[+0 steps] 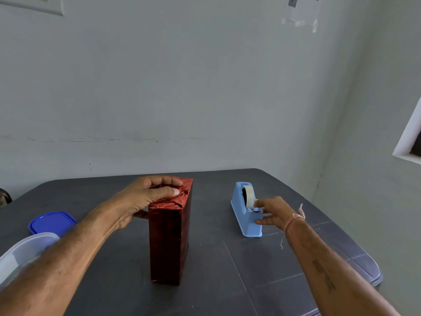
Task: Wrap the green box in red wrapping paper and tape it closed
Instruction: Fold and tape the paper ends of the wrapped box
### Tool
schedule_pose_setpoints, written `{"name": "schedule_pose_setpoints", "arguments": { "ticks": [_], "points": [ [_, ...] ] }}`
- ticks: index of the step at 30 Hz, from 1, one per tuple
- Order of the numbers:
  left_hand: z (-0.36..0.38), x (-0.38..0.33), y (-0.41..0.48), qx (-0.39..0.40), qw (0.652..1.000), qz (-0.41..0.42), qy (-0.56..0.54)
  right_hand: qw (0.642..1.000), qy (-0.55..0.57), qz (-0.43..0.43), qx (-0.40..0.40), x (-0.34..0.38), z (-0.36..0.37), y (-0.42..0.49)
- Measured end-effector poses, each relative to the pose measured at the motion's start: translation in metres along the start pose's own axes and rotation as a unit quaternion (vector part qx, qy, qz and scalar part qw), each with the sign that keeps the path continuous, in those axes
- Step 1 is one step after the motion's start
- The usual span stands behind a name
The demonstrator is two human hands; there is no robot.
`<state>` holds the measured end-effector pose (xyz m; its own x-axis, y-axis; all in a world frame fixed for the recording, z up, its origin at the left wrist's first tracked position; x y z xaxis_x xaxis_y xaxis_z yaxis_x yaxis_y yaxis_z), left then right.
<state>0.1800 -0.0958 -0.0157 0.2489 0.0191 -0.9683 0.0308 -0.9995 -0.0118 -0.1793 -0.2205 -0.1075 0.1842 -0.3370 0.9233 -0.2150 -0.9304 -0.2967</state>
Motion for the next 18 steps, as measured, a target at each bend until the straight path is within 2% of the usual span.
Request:
{"name": "schedule_pose_setpoints", "arguments": {
  "ticks": [18],
  "points": [
    [0.003, -0.001, -0.005, 0.002, 1.000, -0.004, -0.003, 0.993, 0.109, -0.019, -0.035, -0.022, 0.003, -0.014]
  ]
}}
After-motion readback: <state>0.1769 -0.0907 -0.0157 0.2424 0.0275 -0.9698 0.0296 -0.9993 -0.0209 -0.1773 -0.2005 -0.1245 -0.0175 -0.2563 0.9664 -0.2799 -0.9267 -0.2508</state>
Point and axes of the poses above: each hand's wrist, its own y-axis towards the middle knuckle, its own z-axis out of the palm, x = y × z, the point moved 8 cm from there along y, towards the middle knuckle, and after that the axes turned 4 degrees about -x, right-handed, at the moved point
